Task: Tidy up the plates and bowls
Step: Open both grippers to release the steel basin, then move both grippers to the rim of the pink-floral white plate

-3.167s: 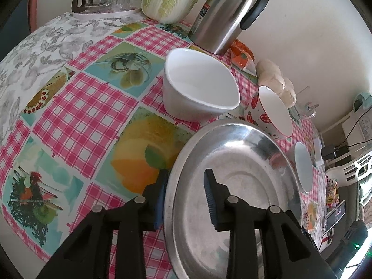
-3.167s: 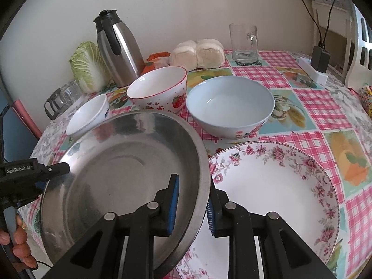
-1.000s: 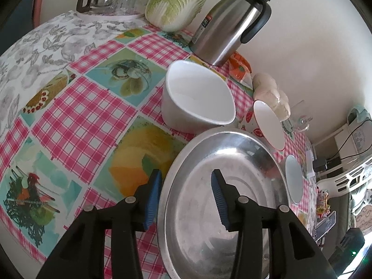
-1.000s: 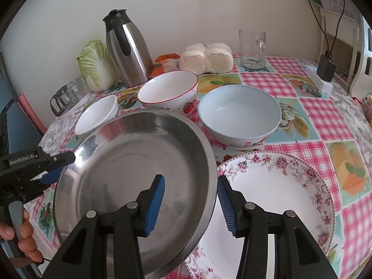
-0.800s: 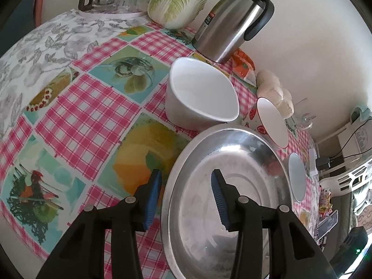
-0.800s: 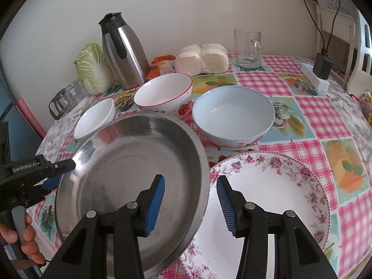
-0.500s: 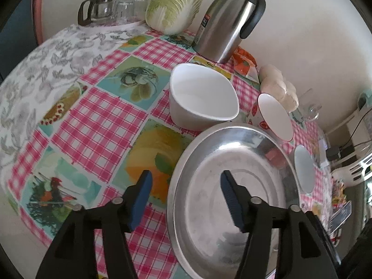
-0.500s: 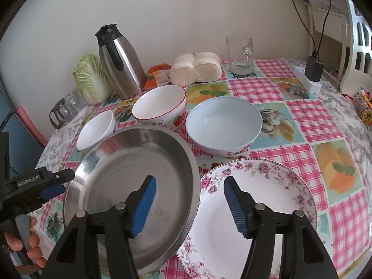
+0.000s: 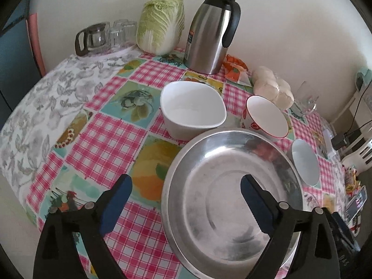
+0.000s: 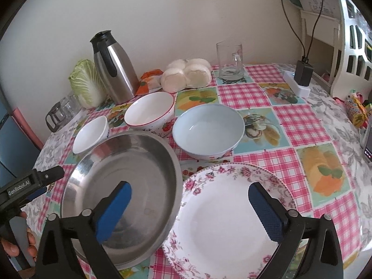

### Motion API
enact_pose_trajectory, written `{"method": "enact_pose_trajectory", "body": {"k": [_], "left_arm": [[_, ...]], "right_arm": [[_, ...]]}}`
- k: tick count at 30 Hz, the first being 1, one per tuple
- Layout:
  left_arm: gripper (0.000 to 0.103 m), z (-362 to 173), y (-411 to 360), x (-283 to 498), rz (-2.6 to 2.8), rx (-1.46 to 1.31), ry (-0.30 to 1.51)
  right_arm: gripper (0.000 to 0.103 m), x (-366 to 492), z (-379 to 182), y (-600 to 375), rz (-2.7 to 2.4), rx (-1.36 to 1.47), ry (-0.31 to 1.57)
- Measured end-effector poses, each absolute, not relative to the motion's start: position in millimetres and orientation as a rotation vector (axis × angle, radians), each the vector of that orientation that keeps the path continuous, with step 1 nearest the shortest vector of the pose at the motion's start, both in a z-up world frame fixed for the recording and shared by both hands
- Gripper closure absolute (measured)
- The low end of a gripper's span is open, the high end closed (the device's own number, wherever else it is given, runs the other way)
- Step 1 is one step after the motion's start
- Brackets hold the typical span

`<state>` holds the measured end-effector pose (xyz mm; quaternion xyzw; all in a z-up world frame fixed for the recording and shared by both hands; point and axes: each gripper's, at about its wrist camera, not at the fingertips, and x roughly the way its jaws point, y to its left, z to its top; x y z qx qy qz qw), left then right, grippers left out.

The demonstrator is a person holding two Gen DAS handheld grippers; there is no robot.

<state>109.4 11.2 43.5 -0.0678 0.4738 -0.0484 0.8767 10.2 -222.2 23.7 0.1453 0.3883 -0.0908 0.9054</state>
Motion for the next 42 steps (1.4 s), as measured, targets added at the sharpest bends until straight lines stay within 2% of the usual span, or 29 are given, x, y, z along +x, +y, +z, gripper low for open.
{"method": "enact_pose_trajectory", "body": {"k": [8, 12, 20, 42], "left_arm": [[0.003, 62, -2, 96, -0.133, -0.148, 0.896], [0.003, 78, -19, 85, -0.200, -0.162, 0.800], [0.003, 99, -67, 61, -0.294, -0.129, 0.743], [0.003, 58, -168, 5, -0.504, -0.113, 1.032]], "right_arm": [[0.000, 0, 30, -240, -0.194, 0.312, 0.777], [0.000, -10, 33, -263, -0.221, 0.337, 0.765], [0.000, -43, 41, -317, -0.308, 0.377, 0.719], [0.000, -85, 22, -386, -0.374, 0.559, 0.707]]}}
